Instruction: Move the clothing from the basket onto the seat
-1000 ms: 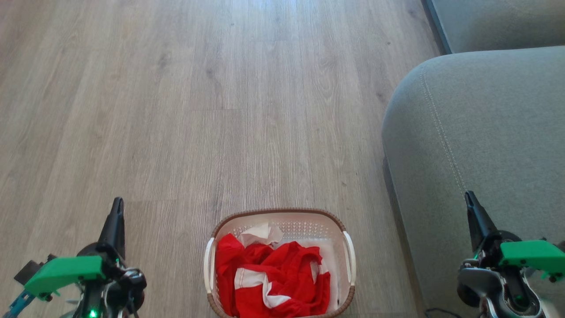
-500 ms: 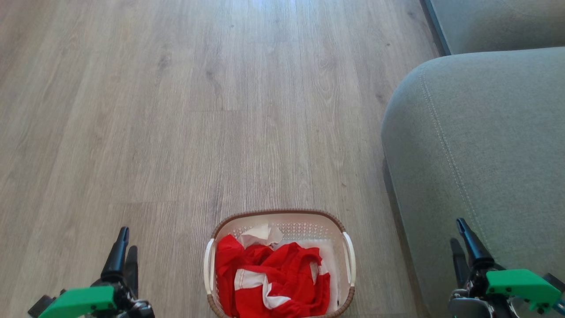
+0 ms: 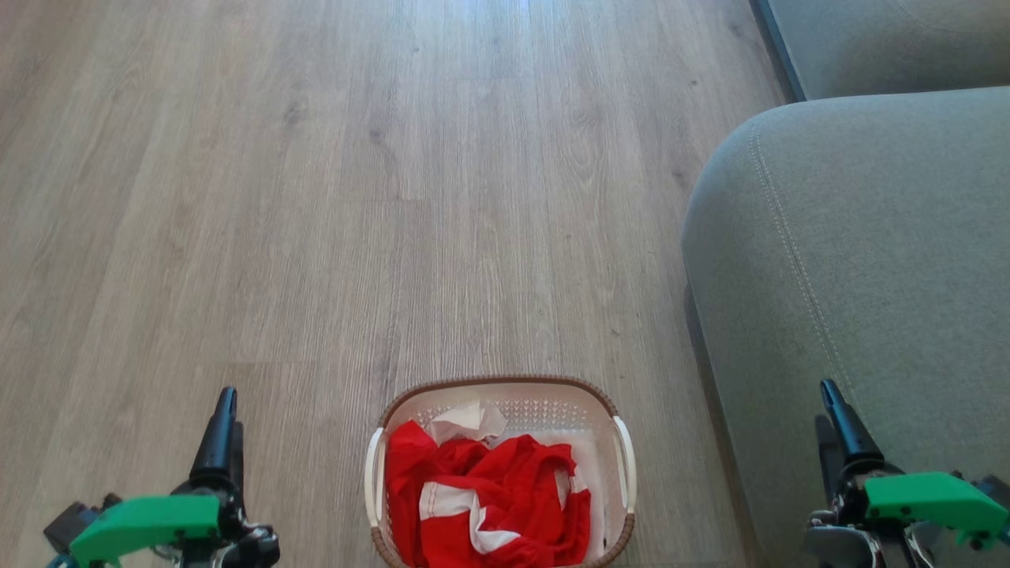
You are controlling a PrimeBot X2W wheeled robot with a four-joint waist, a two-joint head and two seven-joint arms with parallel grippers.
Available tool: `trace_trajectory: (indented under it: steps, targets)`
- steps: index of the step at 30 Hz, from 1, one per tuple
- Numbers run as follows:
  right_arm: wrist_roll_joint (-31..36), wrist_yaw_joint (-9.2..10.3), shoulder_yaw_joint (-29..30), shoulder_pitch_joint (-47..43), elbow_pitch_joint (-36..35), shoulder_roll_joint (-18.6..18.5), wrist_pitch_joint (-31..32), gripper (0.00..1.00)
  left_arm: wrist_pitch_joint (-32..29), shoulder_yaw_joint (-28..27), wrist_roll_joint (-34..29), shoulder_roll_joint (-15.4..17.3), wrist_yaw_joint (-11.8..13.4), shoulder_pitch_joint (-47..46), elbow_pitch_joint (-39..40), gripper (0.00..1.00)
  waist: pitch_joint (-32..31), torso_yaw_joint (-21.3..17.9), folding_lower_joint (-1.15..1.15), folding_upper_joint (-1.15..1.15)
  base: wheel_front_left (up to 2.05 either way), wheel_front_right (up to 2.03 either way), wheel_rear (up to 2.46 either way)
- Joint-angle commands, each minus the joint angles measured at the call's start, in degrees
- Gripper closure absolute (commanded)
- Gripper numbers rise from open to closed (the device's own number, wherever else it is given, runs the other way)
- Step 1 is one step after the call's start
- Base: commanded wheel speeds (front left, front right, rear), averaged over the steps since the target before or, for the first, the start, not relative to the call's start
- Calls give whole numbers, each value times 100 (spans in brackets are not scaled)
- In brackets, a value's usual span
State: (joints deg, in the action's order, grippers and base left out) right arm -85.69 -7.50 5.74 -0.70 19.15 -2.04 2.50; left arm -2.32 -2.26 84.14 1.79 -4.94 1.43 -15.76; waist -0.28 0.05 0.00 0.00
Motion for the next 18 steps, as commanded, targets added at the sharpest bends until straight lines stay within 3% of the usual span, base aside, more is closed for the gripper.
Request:
trace_trajectory:
  steps: [1, 18]
  targets:
    - [119, 0, 2, 197, -252, -40, -60, 0, 54, 5, -168, 58, 21, -170, 273, 0, -1, 1, 0, 0, 0, 0, 0]
    - [1442, 0, -73, 171, -714, -48, -347, 0, 339, 258, -1850, 67, 250, -127, 668, 0, -10, 8, 0, 0, 0, 0, 0]
